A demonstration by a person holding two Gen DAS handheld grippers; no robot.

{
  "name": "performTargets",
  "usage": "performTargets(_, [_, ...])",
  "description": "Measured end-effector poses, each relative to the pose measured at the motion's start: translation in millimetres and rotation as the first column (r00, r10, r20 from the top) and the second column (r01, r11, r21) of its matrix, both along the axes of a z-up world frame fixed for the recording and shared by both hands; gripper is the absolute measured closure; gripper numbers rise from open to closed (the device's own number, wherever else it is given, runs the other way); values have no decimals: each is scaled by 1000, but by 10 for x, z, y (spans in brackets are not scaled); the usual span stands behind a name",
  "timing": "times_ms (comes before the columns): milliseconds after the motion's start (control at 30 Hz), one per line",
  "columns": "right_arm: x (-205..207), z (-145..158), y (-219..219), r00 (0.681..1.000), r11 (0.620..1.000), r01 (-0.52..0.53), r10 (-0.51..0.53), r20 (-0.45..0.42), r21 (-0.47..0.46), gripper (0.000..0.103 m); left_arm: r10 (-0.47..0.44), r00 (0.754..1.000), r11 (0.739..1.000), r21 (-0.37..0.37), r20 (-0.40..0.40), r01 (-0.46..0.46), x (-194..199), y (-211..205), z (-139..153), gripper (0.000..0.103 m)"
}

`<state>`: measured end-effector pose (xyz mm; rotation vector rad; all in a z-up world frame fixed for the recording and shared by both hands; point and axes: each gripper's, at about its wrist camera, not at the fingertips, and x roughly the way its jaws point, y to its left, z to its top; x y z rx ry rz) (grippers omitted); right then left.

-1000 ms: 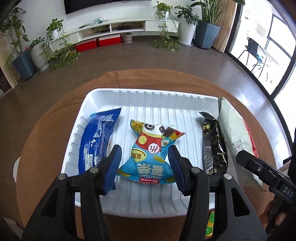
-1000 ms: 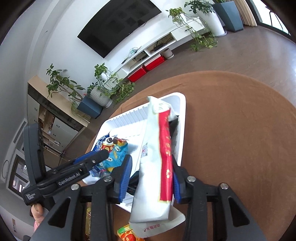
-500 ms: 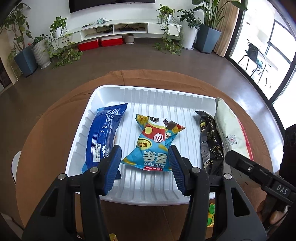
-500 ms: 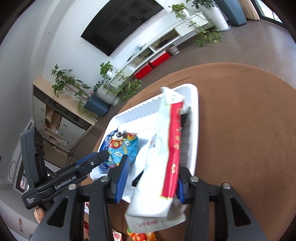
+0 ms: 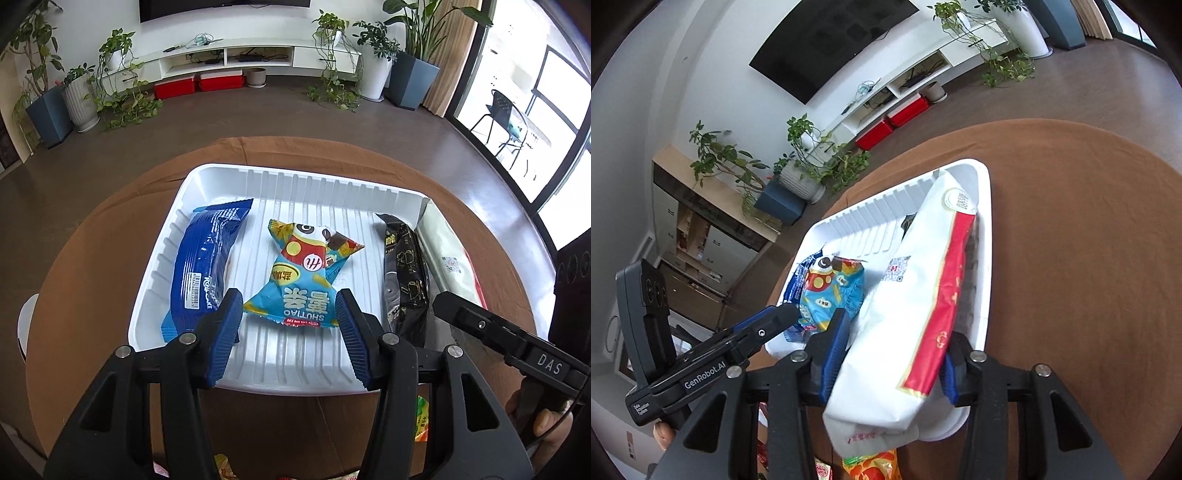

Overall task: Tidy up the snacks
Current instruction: 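Place panda packet and white-red bar into the white tray, open both tools, then withdraw both tools from the tray toward the remaining snacks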

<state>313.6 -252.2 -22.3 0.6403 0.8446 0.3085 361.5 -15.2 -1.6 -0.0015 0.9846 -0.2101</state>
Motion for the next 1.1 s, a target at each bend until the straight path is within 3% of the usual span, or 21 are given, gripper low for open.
performTargets(67, [-35,14,7,1000,1000,-1,1,-6,-3,50,1,1000,1000,0,1,-1,-43,12,11,53])
performTargets(133, [-89,69,14,1000,1000,7,-7,-9,-30,37,4,1000,1000,-5,2,-4,-86,37,30,53])
performTargets(400, [-297,184,-13,1000,996,3,-2,11,-93,37,19,1000,999,-40,7,-19,-348,153,187,53])
performTargets(733, [-613,266,-42,999,990,-1,8,43,-139,37,24,999,998,-61,25,-22,-993,317,432,53])
performTargets(1100, [-1202,329,95,988,948,-55,97,118,-314,35,48,999,998,-43,20,-47,-1810,678,457,53])
